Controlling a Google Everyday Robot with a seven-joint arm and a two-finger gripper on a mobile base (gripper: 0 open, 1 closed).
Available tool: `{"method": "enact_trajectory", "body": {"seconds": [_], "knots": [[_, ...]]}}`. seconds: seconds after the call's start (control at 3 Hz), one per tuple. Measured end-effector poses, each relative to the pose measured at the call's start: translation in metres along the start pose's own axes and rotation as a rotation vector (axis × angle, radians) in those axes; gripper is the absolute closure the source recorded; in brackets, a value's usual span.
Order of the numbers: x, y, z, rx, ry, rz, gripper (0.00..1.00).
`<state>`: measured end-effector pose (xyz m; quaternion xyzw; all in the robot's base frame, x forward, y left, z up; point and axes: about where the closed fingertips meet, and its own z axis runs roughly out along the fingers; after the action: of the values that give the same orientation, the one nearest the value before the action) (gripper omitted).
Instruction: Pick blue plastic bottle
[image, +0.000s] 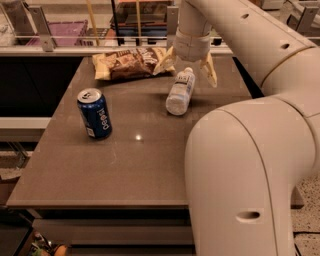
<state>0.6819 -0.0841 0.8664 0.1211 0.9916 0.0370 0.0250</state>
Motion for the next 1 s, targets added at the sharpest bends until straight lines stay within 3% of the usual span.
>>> {"method": "enact_trajectory", "body": {"seconds": [0.67, 1.0], "knots": [[0.0050, -0.0075, 0.0076, -0.019, 0.021, 0.120, 0.00], [0.0095, -0.0053, 0.0094, -0.024, 0.025, 0.131, 0.00]]}}
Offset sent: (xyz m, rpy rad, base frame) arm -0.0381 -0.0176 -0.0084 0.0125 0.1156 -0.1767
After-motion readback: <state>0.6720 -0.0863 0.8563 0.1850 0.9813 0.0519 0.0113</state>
